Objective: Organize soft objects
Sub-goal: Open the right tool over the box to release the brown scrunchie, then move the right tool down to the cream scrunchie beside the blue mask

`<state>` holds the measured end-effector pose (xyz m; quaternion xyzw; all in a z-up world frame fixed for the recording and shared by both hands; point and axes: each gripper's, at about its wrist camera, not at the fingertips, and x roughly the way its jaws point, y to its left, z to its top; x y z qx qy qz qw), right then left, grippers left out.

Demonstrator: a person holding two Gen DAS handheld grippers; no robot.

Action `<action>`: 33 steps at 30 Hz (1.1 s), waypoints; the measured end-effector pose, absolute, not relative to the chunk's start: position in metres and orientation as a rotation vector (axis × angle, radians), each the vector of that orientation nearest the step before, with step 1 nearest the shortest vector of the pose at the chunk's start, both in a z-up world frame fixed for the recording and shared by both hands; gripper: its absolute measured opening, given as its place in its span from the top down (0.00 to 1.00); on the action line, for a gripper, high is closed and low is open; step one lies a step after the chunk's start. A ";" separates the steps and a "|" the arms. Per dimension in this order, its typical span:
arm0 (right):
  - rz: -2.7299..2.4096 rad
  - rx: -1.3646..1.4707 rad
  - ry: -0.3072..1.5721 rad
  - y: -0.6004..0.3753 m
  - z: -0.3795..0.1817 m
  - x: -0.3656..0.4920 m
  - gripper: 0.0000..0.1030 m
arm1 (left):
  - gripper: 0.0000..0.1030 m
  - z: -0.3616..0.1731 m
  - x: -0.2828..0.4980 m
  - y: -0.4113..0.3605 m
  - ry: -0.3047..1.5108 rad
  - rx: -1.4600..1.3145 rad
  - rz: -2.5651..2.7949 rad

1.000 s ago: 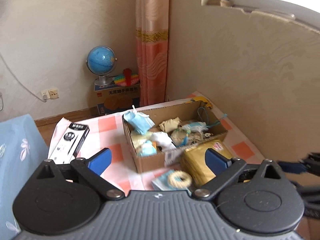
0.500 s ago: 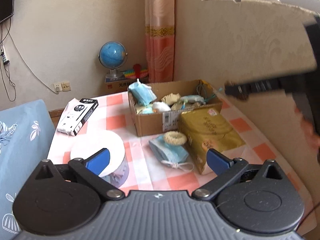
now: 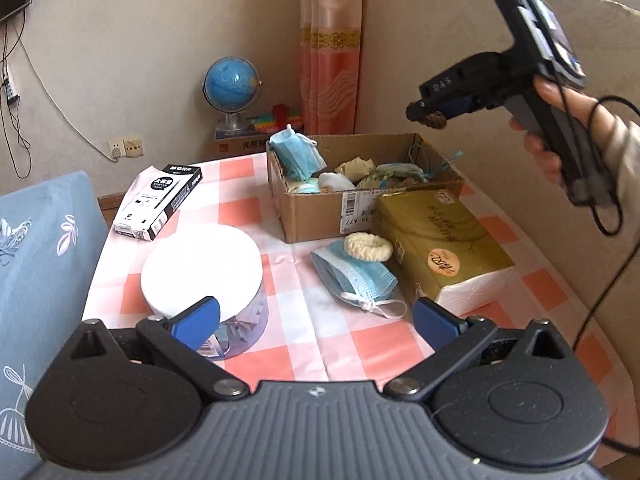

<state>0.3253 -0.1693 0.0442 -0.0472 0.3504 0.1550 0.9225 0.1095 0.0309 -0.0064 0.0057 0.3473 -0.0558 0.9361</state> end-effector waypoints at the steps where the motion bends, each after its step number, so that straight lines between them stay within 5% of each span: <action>1: 0.315 -0.102 0.723 -0.168 0.042 0.331 0.58 | 0.01 -0.007 0.110 0.031 0.712 0.011 -0.112; 7: 0.308 -0.115 0.736 -0.164 0.031 0.358 0.55 | 0.01 -0.010 0.114 0.033 0.714 0.005 -0.107; 9: 0.297 -0.111 0.732 -0.164 0.028 0.363 0.41 | 0.01 -0.010 0.115 0.033 0.718 0.003 -0.106; 11: 0.281 -0.108 0.717 -0.165 0.027 0.364 0.11 | 0.01 -0.011 0.116 0.033 0.723 0.001 -0.108; 13: 0.290 -0.091 0.690 -0.168 0.028 0.359 0.01 | 0.01 -0.012 0.116 0.033 0.728 -0.002 -0.111; 33: 0.397 -0.099 0.700 -0.159 0.045 0.279 0.00 | 0.01 -0.003 0.098 0.032 0.719 -0.010 -0.106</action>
